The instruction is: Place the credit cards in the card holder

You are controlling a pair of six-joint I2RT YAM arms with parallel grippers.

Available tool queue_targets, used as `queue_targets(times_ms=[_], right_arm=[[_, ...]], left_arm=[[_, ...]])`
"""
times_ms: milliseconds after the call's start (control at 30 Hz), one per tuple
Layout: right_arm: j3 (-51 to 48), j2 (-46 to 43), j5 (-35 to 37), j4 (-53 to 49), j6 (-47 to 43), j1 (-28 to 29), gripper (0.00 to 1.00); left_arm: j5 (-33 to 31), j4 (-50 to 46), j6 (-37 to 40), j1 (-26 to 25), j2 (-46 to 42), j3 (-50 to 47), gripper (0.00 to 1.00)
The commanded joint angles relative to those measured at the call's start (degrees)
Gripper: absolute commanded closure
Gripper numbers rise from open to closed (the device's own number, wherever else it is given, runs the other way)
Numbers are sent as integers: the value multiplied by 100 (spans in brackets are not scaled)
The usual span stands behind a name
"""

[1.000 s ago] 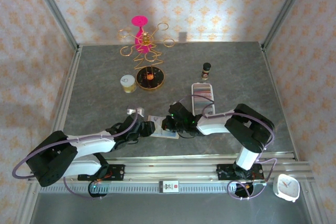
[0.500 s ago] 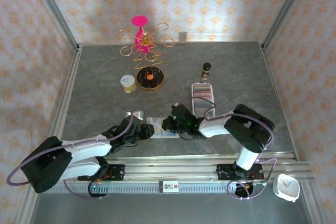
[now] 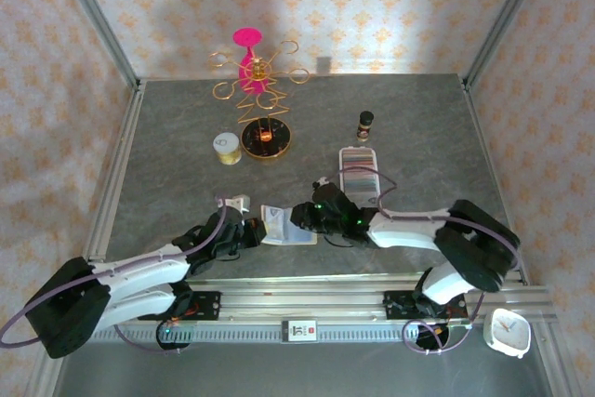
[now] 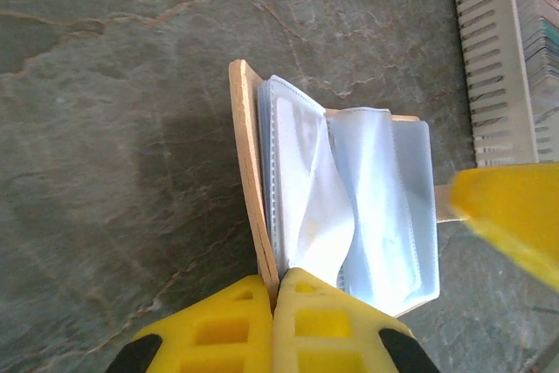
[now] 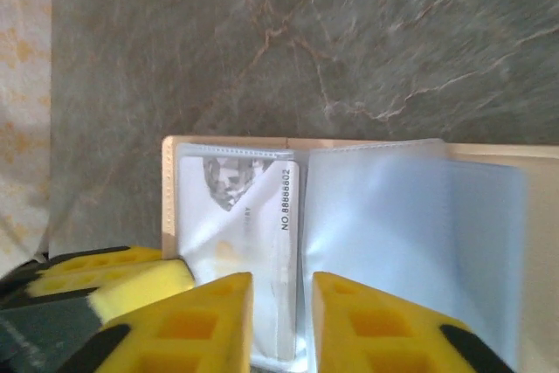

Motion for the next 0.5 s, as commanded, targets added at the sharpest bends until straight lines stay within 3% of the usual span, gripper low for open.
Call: queue_targets(times_ms=[0, 67, 200, 467], right_arm=[[101, -473, 955, -1202, -191, 27, 65], [84, -632, 1159, -1538, -194, 27, 57], [-8, -753, 1360, -1870, -54, 27, 56], [-387, -828, 1342, -1543, 292, -74, 49]], left_arm=[[-423, -773, 182, 24, -261, 144, 100], [-489, -1006, 217, 28, -371, 183, 100], [-555, -1470, 329, 30, -514, 316, 100], [-683, -1920, 356, 28, -682, 390, 100]])
